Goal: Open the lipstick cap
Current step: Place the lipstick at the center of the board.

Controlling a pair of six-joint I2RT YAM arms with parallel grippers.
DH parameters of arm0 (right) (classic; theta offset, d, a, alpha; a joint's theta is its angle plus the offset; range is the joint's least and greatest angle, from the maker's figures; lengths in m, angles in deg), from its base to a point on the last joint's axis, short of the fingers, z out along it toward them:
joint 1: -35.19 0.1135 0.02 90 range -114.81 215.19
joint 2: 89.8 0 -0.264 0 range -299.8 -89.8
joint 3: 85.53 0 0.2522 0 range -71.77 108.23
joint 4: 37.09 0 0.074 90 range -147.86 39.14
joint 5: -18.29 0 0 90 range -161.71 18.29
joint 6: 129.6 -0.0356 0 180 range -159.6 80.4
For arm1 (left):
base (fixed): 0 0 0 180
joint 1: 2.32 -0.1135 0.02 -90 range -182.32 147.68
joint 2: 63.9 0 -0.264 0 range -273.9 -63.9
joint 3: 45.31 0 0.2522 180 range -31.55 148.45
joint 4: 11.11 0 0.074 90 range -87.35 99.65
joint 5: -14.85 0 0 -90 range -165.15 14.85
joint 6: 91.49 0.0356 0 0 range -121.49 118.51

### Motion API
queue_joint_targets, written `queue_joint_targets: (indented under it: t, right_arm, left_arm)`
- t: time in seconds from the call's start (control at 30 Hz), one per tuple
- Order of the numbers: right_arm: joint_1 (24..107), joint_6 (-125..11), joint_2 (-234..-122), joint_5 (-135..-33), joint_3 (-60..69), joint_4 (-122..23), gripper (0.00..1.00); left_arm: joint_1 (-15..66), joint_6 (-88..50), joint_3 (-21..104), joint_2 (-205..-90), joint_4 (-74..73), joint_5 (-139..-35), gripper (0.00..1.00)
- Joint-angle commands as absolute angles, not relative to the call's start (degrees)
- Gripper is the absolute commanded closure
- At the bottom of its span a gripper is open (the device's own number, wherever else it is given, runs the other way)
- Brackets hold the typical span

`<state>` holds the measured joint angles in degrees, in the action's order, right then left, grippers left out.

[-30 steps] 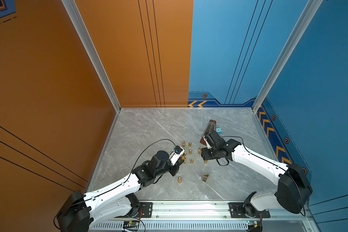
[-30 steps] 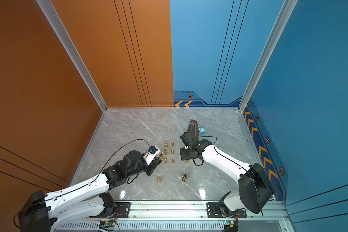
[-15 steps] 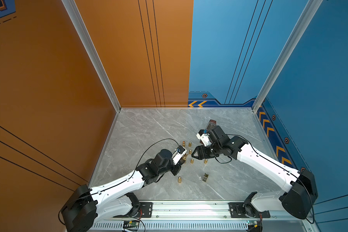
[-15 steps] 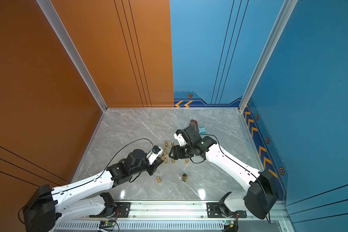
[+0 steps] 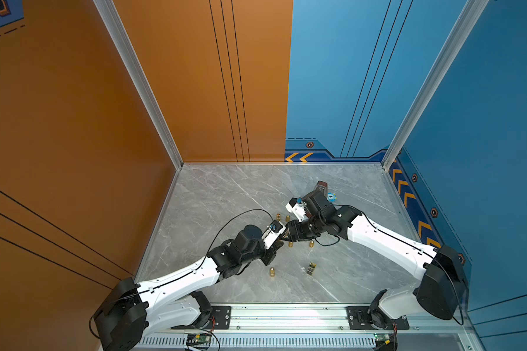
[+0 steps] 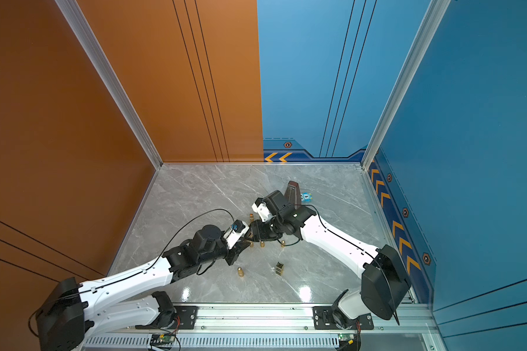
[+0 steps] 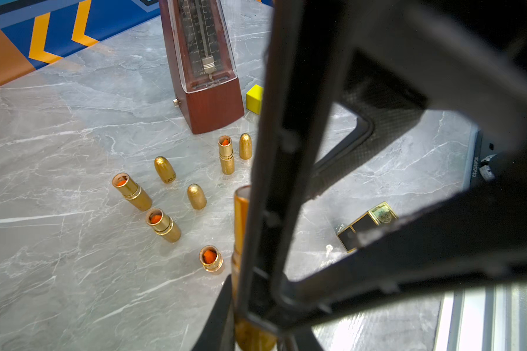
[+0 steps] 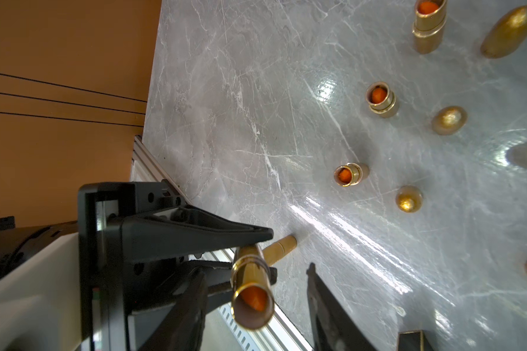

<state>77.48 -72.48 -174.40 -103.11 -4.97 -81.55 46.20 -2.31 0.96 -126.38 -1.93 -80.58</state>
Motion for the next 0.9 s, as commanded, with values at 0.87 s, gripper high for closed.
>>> queue_joint_targets:
  t: [0.87]
  right_arm:
    - [78.73, -72.25, -173.15, -98.19, -4.55, -80.62, 0.82]
  left_arm:
    - [47.25, -1.48, 1.86, -125.87, -2.86, -78.18, 0.87]
